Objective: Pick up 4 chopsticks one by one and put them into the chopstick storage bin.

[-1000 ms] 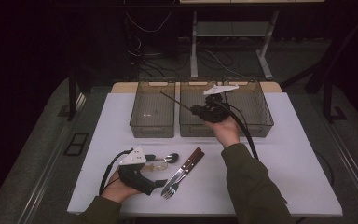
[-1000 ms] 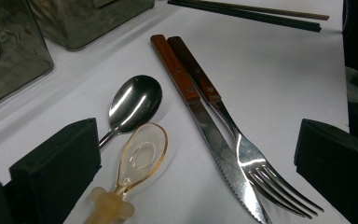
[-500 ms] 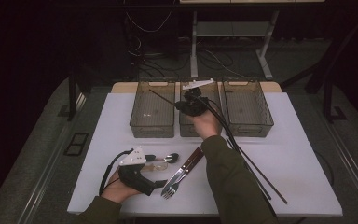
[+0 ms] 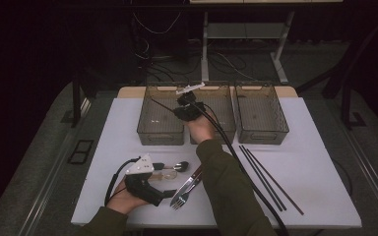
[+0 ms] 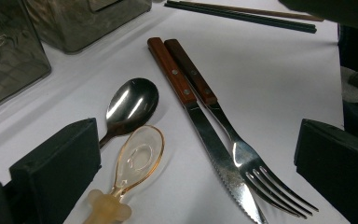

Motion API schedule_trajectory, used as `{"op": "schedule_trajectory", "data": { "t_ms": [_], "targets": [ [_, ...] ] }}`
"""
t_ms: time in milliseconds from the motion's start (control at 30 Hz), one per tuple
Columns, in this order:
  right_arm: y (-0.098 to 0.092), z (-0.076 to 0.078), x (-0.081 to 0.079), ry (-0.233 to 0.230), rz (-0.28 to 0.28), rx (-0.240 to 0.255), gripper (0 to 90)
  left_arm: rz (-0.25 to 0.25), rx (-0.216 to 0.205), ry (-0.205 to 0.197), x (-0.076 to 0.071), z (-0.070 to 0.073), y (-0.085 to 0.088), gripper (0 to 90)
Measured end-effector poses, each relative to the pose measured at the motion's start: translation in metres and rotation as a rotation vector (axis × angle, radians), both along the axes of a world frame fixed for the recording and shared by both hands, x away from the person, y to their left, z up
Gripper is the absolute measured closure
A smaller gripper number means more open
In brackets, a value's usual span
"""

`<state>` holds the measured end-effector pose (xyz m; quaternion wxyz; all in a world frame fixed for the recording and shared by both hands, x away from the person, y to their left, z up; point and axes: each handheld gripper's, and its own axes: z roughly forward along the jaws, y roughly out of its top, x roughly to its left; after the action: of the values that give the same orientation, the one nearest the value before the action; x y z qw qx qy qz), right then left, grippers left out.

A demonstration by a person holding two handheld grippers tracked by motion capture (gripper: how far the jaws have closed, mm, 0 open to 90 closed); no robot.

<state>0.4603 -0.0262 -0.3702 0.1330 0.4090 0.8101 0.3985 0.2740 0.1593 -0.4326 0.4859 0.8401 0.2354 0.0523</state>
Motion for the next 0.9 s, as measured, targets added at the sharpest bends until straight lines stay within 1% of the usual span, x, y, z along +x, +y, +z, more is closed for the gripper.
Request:
{"op": "schedule_trajectory", "data": {
  "t_ms": [100,167,233,267,300,333,433,467,500,567,633,733,767,900],
  "targets": [
    [0.009,-0.004,0.003,0.005,0.007,-0.021,85.2,-0.002,0.001,-0.002,0.000,0.000,0.000,0.0],
    [0.013,-0.007,0.004,0.010,0.002,-0.032,85.0,-0.002,-0.001,-0.002,0.000,0.000,0.000,0.0],
    [0.017,-0.009,0.006,0.011,0.004,-0.036,84.2,-0.004,-0.003,-0.005,0.000,0.000,0.000,0.0],
    [0.018,-0.009,0.006,0.008,0.002,-0.031,79.0,-0.006,0.002,-0.003,0.001,0.001,0.001,0.0],
    [0.019,-0.010,0.006,0.003,-0.001,-0.024,70.5,-0.007,0.002,-0.004,0.001,0.001,0.001,0.0],
    [0.019,-0.010,0.007,0.003,-0.005,-0.025,66.7,-0.007,0.002,-0.004,0.001,0.001,0.001,0.0],
    [0.016,-0.007,0.007,0.000,-0.002,-0.023,60.9,-0.004,0.000,-0.004,0.001,0.001,0.001,0.0],
    [0.014,-0.006,0.007,0.007,-0.004,-0.013,58.8,-0.003,-0.004,-0.005,0.001,0.001,0.001,0.0],
    [0.012,-0.005,0.007,0.013,0.000,-0.010,56.8,-0.002,-0.003,-0.005,0.001,0.001,0.001,0.0],
    [0.009,-0.001,0.005,0.008,0.002,-0.011,53.7,-0.003,0.002,-0.004,0.001,0.001,0.001,0.0],
    [0.004,0.002,0.004,0.009,0.009,0.011,52.3,-0.002,0.004,-0.005,0.001,0.001,0.001,0.0],
    [-0.002,0.006,0.001,0.004,0.016,0.030,50.9,-0.003,0.006,-0.003,0.001,0.001,0.001,0.0],
    [-0.004,0.006,0.000,0.009,0.023,0.037,50.5,-0.001,0.006,-0.002,0.000,0.001,0.001,0.0],
    [-0.010,0.009,-0.006,0.013,0.045,0.044,47.4,-0.002,0.007,-0.004,0.001,0.001,0.001,0.0]
  ]
}}
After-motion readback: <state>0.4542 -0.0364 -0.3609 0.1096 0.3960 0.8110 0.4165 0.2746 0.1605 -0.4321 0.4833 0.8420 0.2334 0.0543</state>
